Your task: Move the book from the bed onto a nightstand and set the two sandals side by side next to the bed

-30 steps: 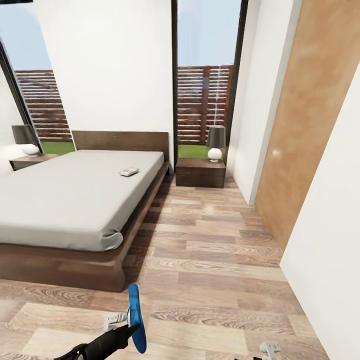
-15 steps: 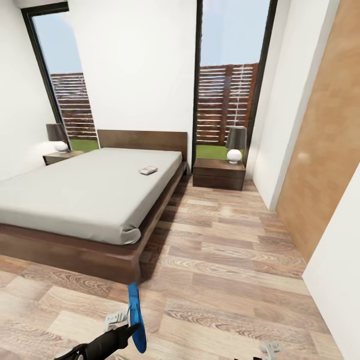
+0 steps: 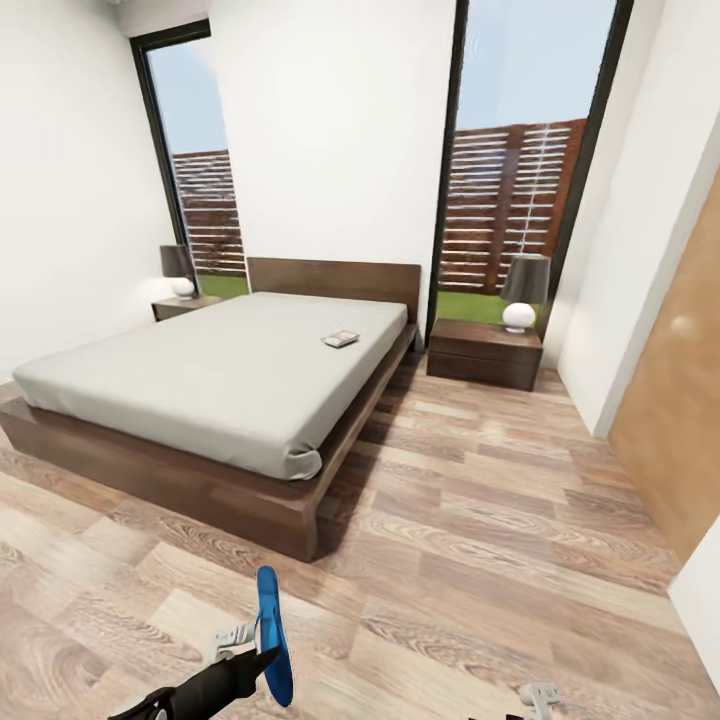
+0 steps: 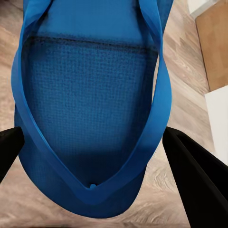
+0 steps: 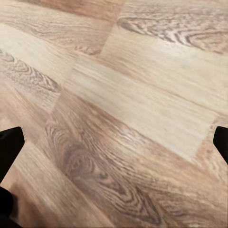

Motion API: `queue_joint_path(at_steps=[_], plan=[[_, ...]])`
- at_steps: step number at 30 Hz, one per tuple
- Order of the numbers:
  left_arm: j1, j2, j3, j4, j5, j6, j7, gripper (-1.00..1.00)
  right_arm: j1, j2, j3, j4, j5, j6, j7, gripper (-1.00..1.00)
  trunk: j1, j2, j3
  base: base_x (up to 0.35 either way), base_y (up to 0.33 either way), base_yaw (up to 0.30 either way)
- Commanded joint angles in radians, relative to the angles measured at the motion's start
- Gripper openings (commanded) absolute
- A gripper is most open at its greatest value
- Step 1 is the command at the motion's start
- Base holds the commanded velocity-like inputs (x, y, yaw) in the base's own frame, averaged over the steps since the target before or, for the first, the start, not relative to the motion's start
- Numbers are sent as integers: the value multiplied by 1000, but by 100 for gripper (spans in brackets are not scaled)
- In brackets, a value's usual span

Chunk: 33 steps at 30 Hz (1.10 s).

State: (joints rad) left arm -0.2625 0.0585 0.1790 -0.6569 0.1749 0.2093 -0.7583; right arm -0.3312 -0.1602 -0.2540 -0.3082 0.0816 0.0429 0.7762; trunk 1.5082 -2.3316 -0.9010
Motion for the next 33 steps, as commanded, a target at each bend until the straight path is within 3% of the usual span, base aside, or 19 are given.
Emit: queue_joint_path(at_steps=[1, 33], plan=[[-1, 0, 2, 0, 9, 10, -3, -100, 0, 1, -8, -2, 9, 5, 6, 100, 0, 0, -1, 0, 0, 293], [-1, 0, 1, 0, 9, 10, -2, -100, 0, 1, -8, -2, 9, 8, 7, 100, 0, 0, -1, 0, 0, 293]])
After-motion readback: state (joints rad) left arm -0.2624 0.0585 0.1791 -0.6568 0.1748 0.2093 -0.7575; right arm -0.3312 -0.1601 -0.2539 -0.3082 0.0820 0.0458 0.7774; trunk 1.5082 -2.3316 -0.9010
